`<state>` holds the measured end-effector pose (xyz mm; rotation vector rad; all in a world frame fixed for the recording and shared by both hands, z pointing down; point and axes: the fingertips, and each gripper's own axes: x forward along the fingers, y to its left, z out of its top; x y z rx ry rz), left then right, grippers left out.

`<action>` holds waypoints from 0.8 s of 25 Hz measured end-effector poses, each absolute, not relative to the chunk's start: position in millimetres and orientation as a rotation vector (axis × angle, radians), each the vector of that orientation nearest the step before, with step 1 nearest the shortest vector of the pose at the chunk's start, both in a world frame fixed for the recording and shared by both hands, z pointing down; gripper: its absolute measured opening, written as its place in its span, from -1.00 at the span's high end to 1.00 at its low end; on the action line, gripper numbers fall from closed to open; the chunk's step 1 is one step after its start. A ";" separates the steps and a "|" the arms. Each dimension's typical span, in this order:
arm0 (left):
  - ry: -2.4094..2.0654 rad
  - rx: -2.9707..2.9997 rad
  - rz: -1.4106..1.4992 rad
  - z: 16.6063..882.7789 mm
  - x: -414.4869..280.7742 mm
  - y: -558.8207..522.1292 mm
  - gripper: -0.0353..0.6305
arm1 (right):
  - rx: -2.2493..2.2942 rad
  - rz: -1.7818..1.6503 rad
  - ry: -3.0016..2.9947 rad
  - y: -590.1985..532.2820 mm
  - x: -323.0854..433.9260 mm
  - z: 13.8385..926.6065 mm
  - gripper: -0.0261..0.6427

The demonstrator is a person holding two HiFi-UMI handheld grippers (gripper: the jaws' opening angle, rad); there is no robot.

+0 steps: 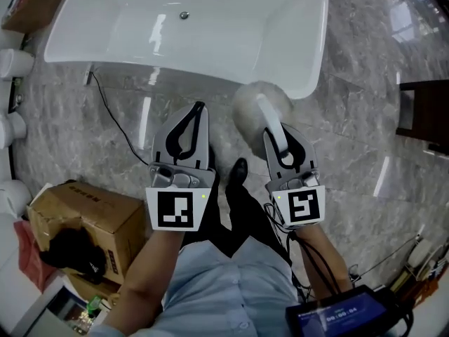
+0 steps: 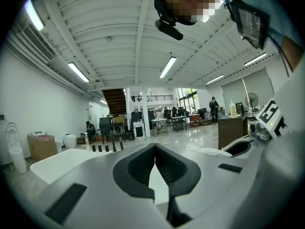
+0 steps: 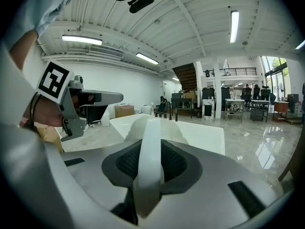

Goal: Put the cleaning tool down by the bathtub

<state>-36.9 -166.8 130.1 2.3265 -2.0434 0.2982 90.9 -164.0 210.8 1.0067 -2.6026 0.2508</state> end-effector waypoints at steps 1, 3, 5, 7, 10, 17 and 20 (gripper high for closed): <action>-2.048 2.316 0.294 136.9 -39.3 -169.9 0.84 | 0.998 0.246 -2.612 -165.1 88.8 218.0 0.61; -2.055 2.294 0.293 150.2 -42.9 -173.3 0.84 | 0.976 0.229 -2.638 -165.7 85.1 231.5 0.61; -2.054 2.277 0.302 163.1 -45.1 -173.8 0.84 | 0.934 0.231 -2.638 -161.6 83.3 248.0 0.61; -2.049 2.262 0.310 176.7 -48.4 -173.8 0.84 | 0.891 0.237 -2.631 -157.4 80.1 265.6 0.61; -2.050 2.240 0.315 202.2 -54.6 -180.1 0.84 | 0.843 0.240 -2.626 -158.6 73.7 295.0 0.61; -2.030 2.193 0.337 263.3 -60.7 -201.3 0.84 | 0.713 0.252 -2.590 -167.8 63.6 367.3 0.61; -2.028 2.195 0.343 288.0 -67.7 -203.2 0.84 | 0.649 0.227 -2.597 -167.3 52.8 400.1 0.61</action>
